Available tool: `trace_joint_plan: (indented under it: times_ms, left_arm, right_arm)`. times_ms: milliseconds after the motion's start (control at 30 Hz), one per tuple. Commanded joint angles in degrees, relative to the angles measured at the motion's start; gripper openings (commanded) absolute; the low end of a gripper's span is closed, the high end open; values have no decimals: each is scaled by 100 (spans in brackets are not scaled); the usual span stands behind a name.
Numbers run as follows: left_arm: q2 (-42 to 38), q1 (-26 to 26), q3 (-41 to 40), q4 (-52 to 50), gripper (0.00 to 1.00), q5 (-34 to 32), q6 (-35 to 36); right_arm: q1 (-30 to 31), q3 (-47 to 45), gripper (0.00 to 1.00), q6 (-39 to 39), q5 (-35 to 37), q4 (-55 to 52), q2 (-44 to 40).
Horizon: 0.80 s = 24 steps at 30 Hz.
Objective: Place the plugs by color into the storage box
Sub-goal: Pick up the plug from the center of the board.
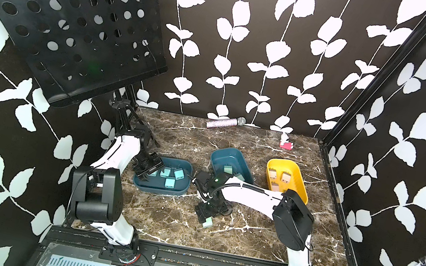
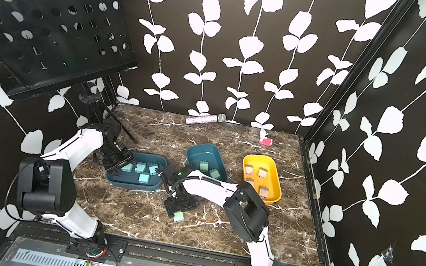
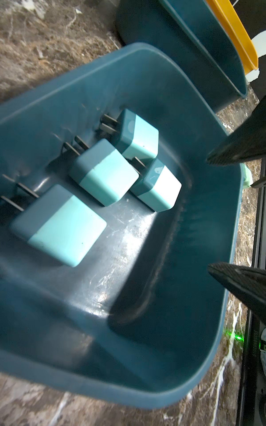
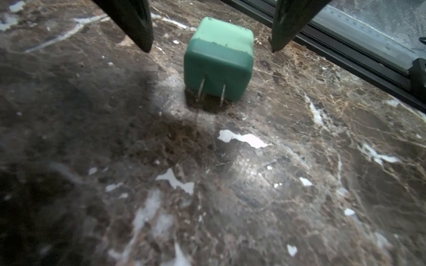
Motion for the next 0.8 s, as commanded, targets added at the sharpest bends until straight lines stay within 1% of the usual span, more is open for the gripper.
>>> trace_joint_plan:
  times_ms: [0, 267, 433, 600, 667, 767]
  left_arm:
    - [7, 29, 118, -167, 69, -83, 112]
    - [75, 29, 51, -72, 69, -22, 66]
    - [147, 30, 54, 43, 69, 48, 4]
    - [193, 29, 85, 122, 69, 101, -44]
    - [183, 33, 90, 163, 69, 119, -72]
    - [152, 29, 64, 193, 69, 121, -108]
  right_arm:
    - [62, -60, 70, 97, -108, 29, 146]
    - [171, -179, 50, 71, -213, -79, 191]
    - [169, -55, 39, -5, -83, -260, 83]
    - [-73, 815, 35, -293, 123, -860, 115]
    - [-334, 1346, 34, -456, 154, -1138, 166]
    - [-885, 2211, 33, -717, 217, -1559, 327]
